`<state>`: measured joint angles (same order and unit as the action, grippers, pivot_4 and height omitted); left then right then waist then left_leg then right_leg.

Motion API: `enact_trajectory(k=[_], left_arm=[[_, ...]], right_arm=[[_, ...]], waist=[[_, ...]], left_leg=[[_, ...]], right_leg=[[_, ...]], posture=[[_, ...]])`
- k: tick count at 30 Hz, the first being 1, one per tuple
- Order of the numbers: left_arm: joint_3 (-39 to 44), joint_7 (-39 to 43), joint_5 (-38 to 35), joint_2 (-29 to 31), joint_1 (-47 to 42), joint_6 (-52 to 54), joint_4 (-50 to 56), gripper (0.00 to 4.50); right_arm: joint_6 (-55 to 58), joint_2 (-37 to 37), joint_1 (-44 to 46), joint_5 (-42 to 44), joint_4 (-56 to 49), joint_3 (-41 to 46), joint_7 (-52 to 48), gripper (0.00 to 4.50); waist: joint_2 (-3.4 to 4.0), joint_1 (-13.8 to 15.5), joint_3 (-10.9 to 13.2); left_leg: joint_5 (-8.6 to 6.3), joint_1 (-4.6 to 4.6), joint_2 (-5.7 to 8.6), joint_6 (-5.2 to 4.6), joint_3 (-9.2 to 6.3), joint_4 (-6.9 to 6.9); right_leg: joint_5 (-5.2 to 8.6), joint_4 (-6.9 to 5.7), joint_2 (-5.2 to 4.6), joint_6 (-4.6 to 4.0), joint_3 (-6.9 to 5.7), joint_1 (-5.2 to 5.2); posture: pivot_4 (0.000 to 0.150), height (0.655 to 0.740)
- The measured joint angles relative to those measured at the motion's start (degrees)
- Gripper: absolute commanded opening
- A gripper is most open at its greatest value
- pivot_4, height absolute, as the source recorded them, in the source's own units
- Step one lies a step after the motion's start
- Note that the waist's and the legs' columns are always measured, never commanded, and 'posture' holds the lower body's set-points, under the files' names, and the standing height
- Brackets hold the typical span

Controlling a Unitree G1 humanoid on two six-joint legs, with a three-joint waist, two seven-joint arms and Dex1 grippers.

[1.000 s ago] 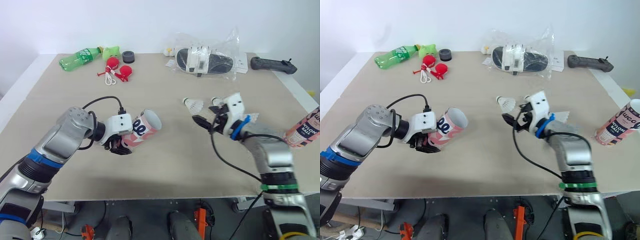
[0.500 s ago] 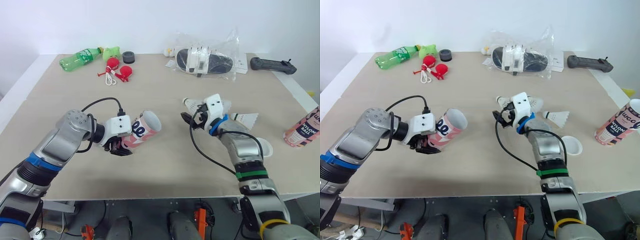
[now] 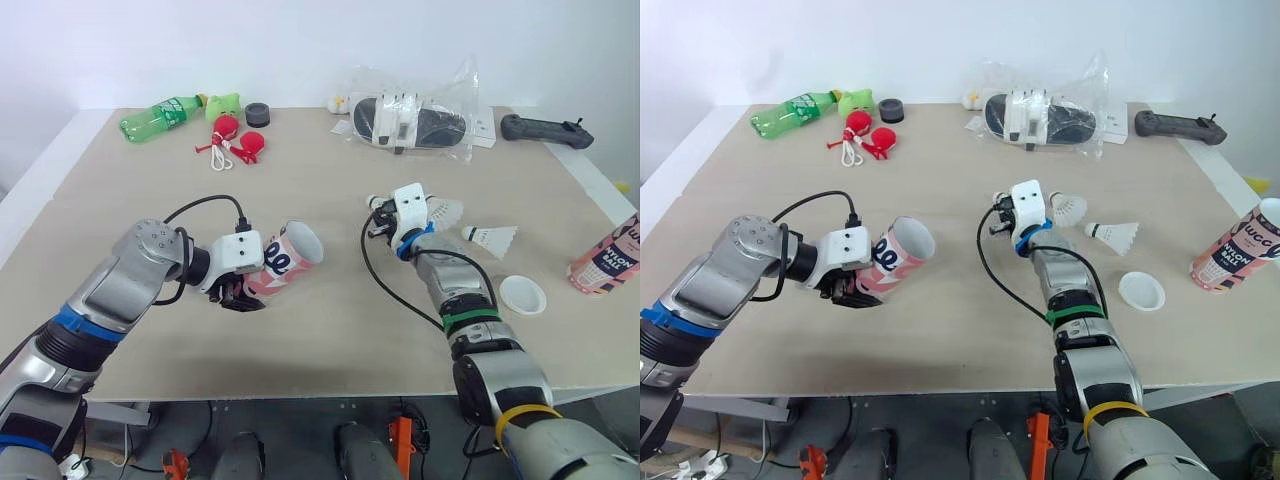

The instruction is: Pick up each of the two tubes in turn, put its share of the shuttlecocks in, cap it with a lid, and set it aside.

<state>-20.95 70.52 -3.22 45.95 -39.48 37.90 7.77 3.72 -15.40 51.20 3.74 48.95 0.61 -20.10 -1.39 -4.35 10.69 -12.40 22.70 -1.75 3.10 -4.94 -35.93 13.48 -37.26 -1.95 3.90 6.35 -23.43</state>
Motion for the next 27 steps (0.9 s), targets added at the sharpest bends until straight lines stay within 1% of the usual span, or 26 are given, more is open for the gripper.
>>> enact_trajectory(k=[2, 4, 6, 7, 10, 12, 13, 16, 22, 27], left_arm=[[0.0, 0.0, 0.01, -0.12, -0.02, -0.16, -0.19, 3.13], [0.02, 0.07, 0.01, -0.17, -0.05, -0.41, -0.44, 3.13], [-0.01, 0.1, 0.0, -0.48, -0.22, -0.69, -0.63, 3.13], [-0.02, 0.28, 0.0, -0.53, -0.29, -0.82, -0.85, 3.13], [-0.07, 0.23, 0.02, -0.85, -0.43, -1.21, -1.29, 3.13], [-0.11, 0.17, 0.09, -1.24, -0.54, -1.44, -1.72, 3.13], [-0.11, 0.16, 0.14, -1.25, -0.52, -1.5, -1.83, 3.13], [-0.09, 0.21, 0.51, -1.52, -0.63, -1.71, -2.72, 3.13], [-0.1, 0.2, 0.88, -2.14, -0.84, -1.89, -3.38, 3.13], [-0.14, 0.34, 0.9, -2.57, -1.24, -2.12, -3.9, 3.13]], right_arm=[[-0.82, 0.02, -0.21, 0.16, -0.78, -0.02, -1.65, 0.14], [-1.16, -0.42, -1.1, 1.02, -3.86, -0.04, -4.56, 0.14], [-0.36, -3.23, -4.0, 3.98, -13.9, -0.78, -12.99, 0.14], [0.98, -5.51, -5.04, 6.1, -20.62, -1.04, -18.28, 0.14], [5.88, -11.47, -5.88, 10.97, -32.56, -1.27, -27.51, 0.14], [10.22, -18.82, -5.76, 14.33, -41.11, -1.84, -35.77, 0.14], [11.4, -21.46, -5.46, 15.03, -43.3, -1.88, -38.27, 0.14], [16.14, -29.75, -3.35, 16.21, -49.26, -4.18, -47.71, 0.14], [18.74, -30.11, -2.35, 15.5, -54.42, -9.9, -52.06, 0.14], [19.18, -26.09, -2.04, 13.32, -57.43, -15.13, -51.92, 0.14]], waist=[[0.0, 0.01, 0.0], [0.01, 0.03, 0.0], [0.1, 0.25, 0.06], [0.13, 0.23, 0.05], [0.22, 0.42, 0.08], [0.3, 0.67, 0.11], [0.3, 0.69, 0.11], [0.38, 0.53, 0.08], [0.39, 0.53, 0.08], [0.39, 0.83, 0.08]], left_leg=[[0.0, -0.02, 0.01, 0.0, -0.01, 0.0], [0.0, -0.01, 0.01, 0.0, -0.01, -0.01], [0.0, 0.05, 0.05, 0.0, -0.07, -0.05], [0.0, 0.04, 0.07, 0.01, -0.06, -0.05], [0.0, 0.03, 0.07, 0.0, -0.11, -0.09], [0.0, 0.03, 0.07, 0.0, -0.13, -0.17], [0.0, 0.01, 0.07, 0.0, -0.13, -0.18], [0.0, -0.09, 0.04, -0.01, -0.09, -0.25], [0.04, -0.06, 0.05, -0.06, -0.08, -0.42], [0.04, 0.01, 0.06, -0.06, -0.06, -0.46]], right_leg=[[0.0, -0.01, 0.0, 0.0, 0.0, 0.02], [0.01, -0.01, 0.0, 0.02, 0.0, 0.02], [0.05, -0.01, -0.04, 0.09, -0.03, 0.02], [0.05, -0.01, -0.05, 0.11, -0.03, 0.04], [0.05, -0.02, -0.06, 0.1, -0.08, 0.06], [0.12, -0.03, -0.05, 0.21, -0.11, 0.09], [0.27, -0.03, -0.05, 0.46, -0.11, 0.12], [0.23, -0.04, -0.02, 0.45, -0.08, 0.19], [0.11, -0.06, -0.03, 0.53, -0.05, 0.24], [0.1, -0.06, -0.03, 0.56, -0.03, 0.18]], posture=[[0.15, 0.74], [0.15, 0.74], [0.15, 0.74], [0.15, 0.74], [0.15, 0.74], [0.15, 0.74], [0.15, 0.74], [0.15, 0.74], [0.15, 0.74], [0.15, 0.74]])
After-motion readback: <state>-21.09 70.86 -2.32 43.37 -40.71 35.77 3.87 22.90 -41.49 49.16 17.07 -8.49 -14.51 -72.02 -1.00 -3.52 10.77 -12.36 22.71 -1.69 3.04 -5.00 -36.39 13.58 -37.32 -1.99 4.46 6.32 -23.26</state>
